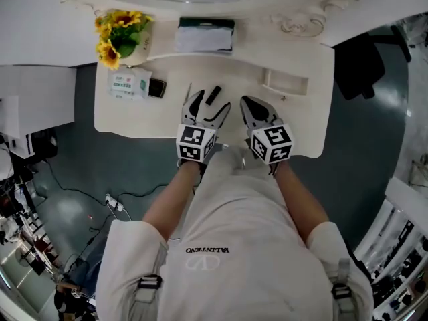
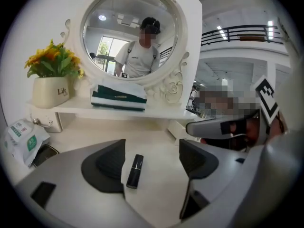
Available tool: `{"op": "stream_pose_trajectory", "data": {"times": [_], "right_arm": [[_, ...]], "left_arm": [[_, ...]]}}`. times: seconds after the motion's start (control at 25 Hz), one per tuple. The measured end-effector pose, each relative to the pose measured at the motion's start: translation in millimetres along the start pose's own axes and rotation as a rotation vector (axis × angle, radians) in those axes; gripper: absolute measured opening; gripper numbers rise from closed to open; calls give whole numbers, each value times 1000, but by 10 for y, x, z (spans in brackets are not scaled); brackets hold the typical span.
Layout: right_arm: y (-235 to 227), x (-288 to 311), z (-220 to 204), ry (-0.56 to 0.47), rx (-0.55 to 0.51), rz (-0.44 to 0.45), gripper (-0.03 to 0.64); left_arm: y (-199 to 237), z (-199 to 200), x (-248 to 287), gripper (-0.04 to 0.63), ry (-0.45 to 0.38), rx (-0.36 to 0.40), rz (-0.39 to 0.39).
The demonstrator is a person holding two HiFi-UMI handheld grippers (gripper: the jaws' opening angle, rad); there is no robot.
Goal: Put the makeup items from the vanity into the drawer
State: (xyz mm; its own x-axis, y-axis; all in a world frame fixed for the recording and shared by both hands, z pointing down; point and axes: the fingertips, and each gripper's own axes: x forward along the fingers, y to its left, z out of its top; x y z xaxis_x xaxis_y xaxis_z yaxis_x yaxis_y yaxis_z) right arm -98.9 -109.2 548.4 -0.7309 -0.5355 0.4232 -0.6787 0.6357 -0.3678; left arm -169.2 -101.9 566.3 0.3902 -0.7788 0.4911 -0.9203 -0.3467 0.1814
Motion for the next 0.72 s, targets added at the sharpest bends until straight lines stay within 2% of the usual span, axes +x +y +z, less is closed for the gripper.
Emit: {"op": "stream_pose_trajectory", "data": {"times": [0.16, 0.36, 0.52, 0.72], "right_arm": [[-29, 129, -109, 41, -21, 17, 12], [-100, 223, -211, 64, 5, 19, 12], [-136, 264, -283, 82, 18, 22, 11], [-168, 284, -303, 69, 69, 39, 12]], "left_arm": [[61, -105, 96, 350, 32, -35, 16], [139, -249, 211, 360, 81, -29, 35], [190, -326, 271, 360, 110, -55, 42], [221, -386, 338, 359, 141, -51, 48]]}}
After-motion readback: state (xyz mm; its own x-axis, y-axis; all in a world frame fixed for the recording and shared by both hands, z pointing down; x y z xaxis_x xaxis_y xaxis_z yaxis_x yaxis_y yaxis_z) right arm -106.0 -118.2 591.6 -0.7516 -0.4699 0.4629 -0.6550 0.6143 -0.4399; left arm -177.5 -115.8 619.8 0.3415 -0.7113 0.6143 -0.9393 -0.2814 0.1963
